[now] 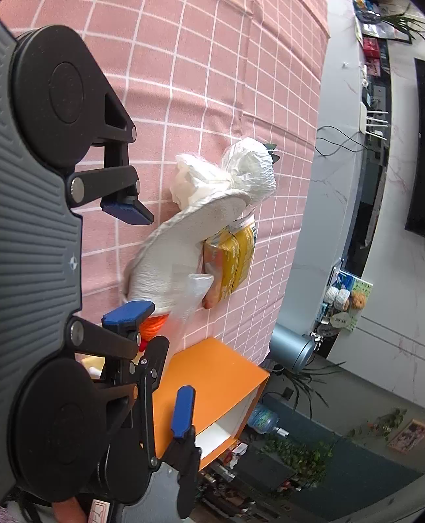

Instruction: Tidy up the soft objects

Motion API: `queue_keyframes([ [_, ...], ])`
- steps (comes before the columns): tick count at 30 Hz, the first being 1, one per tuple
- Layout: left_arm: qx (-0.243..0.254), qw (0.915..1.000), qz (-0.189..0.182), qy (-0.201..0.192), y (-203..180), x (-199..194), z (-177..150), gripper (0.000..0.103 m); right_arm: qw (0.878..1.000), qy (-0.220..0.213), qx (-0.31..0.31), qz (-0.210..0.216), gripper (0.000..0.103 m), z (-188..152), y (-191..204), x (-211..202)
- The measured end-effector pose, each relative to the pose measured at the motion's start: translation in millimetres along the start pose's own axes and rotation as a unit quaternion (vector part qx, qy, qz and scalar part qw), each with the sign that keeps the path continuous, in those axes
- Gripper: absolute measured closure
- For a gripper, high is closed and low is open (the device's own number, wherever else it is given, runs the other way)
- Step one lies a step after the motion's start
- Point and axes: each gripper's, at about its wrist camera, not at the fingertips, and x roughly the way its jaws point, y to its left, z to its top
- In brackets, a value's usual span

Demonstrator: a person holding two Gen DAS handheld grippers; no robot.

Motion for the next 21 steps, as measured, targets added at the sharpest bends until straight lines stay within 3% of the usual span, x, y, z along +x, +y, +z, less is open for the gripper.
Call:
queue_keyframes([
  [7, -0.055, 0.9984, 0.011, 0.0, 10.7, 24.3, 12.0, 0.041, 0.998, 0.024, 0.058, -0.019, 0.039, 10.2, -5.4, 18.9],
  [10, -0.073, 0.9973, 0.005, 0.004, 16.6, 29.3, 14.8, 0.041, 0.995, 0.04, 0.087, 0.002, 0.038, 7.0, -7.5, 27.0],
  [11, -0.073, 0.9973, 0.005, 0.004, 16.5, 30.2, 15.1, 0.044, 0.995, 0.044, 0.092, 0.002, 0.042, 5.3, -7.3, 30.0],
  [12, -0.071, 0.9975, 0.005, 0.004, 15.7, 31.0, 15.4, 0.054, 0.994, 0.045, 0.097, 0.001, 0.045, 2.7, -7.2, 31.9],
  [17, -0.057, 0.9982, 0.018, 0.003, 10.6, 32.1, 15.2, 0.095, 0.992, 0.04, 0.116, 0.029, 0.084, -1.8, -9.4, 30.6],
  [19, -0.055, 0.9983, 0.02, -0.002, 10.0, 29.4, 14.4, 0.098, 0.993, 0.033, 0.109, 0.028, 0.098, -1.3, -7.2, 27.0],
  [21, -0.051, 0.9984, 0.022, -0.009, 8.3, 24.6, 13.8, 0.098, 0.994, 0.024, 0.103, 0.023, 0.103, -0.5, -6.4, 22.0],
])
